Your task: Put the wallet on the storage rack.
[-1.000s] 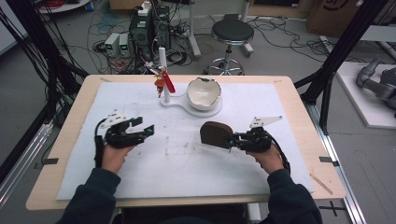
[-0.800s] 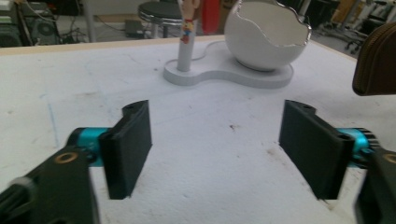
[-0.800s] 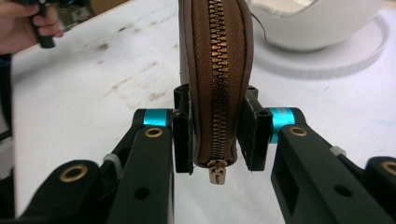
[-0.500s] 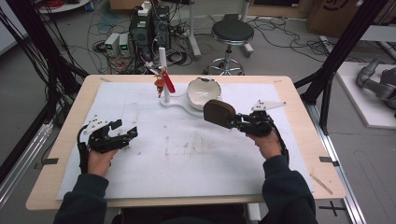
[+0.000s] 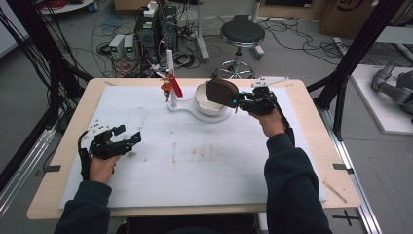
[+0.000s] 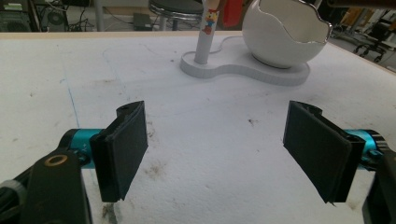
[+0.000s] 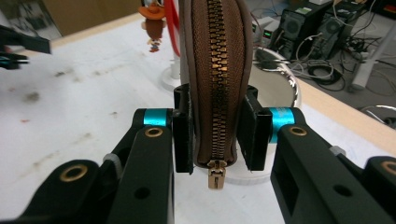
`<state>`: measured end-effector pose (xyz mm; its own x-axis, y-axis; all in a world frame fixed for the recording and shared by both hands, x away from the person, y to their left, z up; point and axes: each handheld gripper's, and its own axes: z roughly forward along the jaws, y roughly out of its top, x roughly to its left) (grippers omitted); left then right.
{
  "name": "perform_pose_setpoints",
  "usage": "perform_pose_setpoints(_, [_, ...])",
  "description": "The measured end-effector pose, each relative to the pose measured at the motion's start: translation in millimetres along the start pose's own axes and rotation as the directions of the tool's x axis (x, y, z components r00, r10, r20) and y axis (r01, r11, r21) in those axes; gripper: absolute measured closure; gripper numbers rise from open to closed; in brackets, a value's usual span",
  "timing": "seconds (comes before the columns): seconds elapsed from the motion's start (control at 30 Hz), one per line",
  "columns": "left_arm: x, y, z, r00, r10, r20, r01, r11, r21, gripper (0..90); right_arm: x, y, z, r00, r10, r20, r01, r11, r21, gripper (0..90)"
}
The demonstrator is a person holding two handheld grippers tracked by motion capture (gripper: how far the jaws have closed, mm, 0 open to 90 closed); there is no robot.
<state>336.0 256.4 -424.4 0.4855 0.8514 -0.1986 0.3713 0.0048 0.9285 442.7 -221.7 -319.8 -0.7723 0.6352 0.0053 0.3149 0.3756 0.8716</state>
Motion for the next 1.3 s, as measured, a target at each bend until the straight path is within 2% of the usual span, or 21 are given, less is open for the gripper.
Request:
perform_pose_setpoints(0.17, [-0.6, 0.0, 0.6, 1.0000, -0.001, 0.005, 0.001, 1.0000, 0.000, 21.9, -11.4, 8.8, 16.8, 0.9998, -0.011, 0.014, 0.010, 1.000, 0.022, 70.5])
perform_pose_setpoints(0.23, [-0.5, -0.2, 1.0, 0.9998, -0.016, 0.013, 0.016, 0.9999, -0.001, 21.9, -12.8, 9.8, 19.6, 0.9998, -0.014, 0.016, 0.014, 1.000, 0.028, 70.5])
perform_pose_setpoints(0.27, [-0.2, -0.3, 1.0, 0.9996, -0.021, 0.016, 0.021, 0.9998, -0.002, 21.9, -15.1, 13.6, 25.3, 0.9992, -0.032, 0.024, 0.031, 0.999, 0.039, 70.5])
perform_pose_setpoints(0.33, [0.0, -0.6, 0.9, 0.9995, -0.026, 0.015, 0.026, 0.9996, -0.004, 21.9, -15.6, 15.0, 27.4, 0.9989, -0.039, 0.027, 0.038, 0.999, 0.037, 70.5])
perform_pose_setpoints(0.37, [0.2, -0.9, 0.7, 0.9995, -0.029, 0.015, 0.029, 0.9995, -0.007, 21.9, -17.2, 20.3, 35.2, 0.9973, -0.067, 0.030, 0.065, 0.997, 0.048, 70.4])
perform_pose_setpoints(0.4, [0.1, -0.9, 0.6, 0.9993, -0.033, 0.014, 0.034, 0.9994, -0.008, 21.9, -17.2, 20.3, 35.2, 0.9973, -0.067, 0.030, 0.065, 0.997, 0.048, 70.4])
perform_pose_setpoints(0.43, [0.5, -1.2, 0.4, 0.9992, -0.036, 0.016, 0.036, 0.9993, -0.008, 21.9, -18.5, 25.7, 42.9, 0.9953, -0.089, 0.037, 0.086, 0.993, 0.077, 70.4])
perform_pose_setpoints(0.47, [1.0, -1.4, 0.0, 0.9992, -0.037, 0.015, 0.037, 0.9993, -0.009, 21.9, -19.0, 27.6, 46.3, 0.9943, -0.099, 0.042, 0.095, 0.993, 0.075, 70.4])
perform_pose_setpoints(0.53, [1.1, -1.4, -0.1, 0.9991, -0.038, 0.017, 0.038, 0.9992, -0.010, 21.9, -19.3, 28.8, 48.7, 0.9953, -0.088, 0.039, 0.085, 0.994, 0.074, 70.4])
perform_pose_setpoints(0.57, [1.0, -1.6, -0.3, 0.9990, -0.041, 0.016, 0.041, 0.9991, -0.013, 21.9, -20.7, 30.9, 55.8, 0.9957, -0.086, 0.034, 0.084, 0.994, 0.071, 70.4])
perform_pose_setpoints(0.87, [2.7, -3.0, -2.6, 0.9987, -0.047, 0.018, 0.047, 0.9988, -0.014, 21.9, -23.6, 25.0, 76.1, 0.9931, -0.111, 0.038, 0.108, 0.991, 0.075, 70.2])
perform_pose_setpoints(0.97, [3.1, -3.2, -3.4, 0.9986, -0.051, 0.018, 0.051, 0.9986, -0.016, 21.9, -26.6, 21.8, 74.5, 0.9933, -0.109, 0.040, 0.106, 0.992, 0.071, 70.2])
perform_pose_setpoints(1.07, [3.1, -3.5, -3.6, 0.9984, -0.054, 0.018, 0.054, 0.9984, -0.019, 21.9, -30.8, 13.9, 71.3, 0.9912, -0.120, 0.056, 0.114, 0.989, 0.094, 70.2])
perform_pose_setpoints(1.2, [2.8, -3.5, -3.1, 0.9984, -0.052, 0.019, 0.053, 0.9985, -0.014, 21.9, -32.2, 9.3, 72.1, 0.9920, -0.116, 0.051, 0.109, 0.988, 0.112, 70.2])
perform_pose_setpoints(1.27, [2.4, -3.6, -2.9, 0.9983, -0.054, 0.020, 0.055, 0.9984, -0.015, 21.9, -29.9, 9.5, 76.9, 0.9874, -0.148, 0.057, 0.140, 0.983, 0.120, 70.2])
perform_pose_setpoints(1.3, [2.5, -3.7, -2.9, 0.9984, -0.054, 0.020, 0.054, 0.9984, -0.014, 21.9, -29.4, 9.4, 78.1, 0.9874, -0.146, 0.061, 0.138, 0.983, 0.118, 70.2])
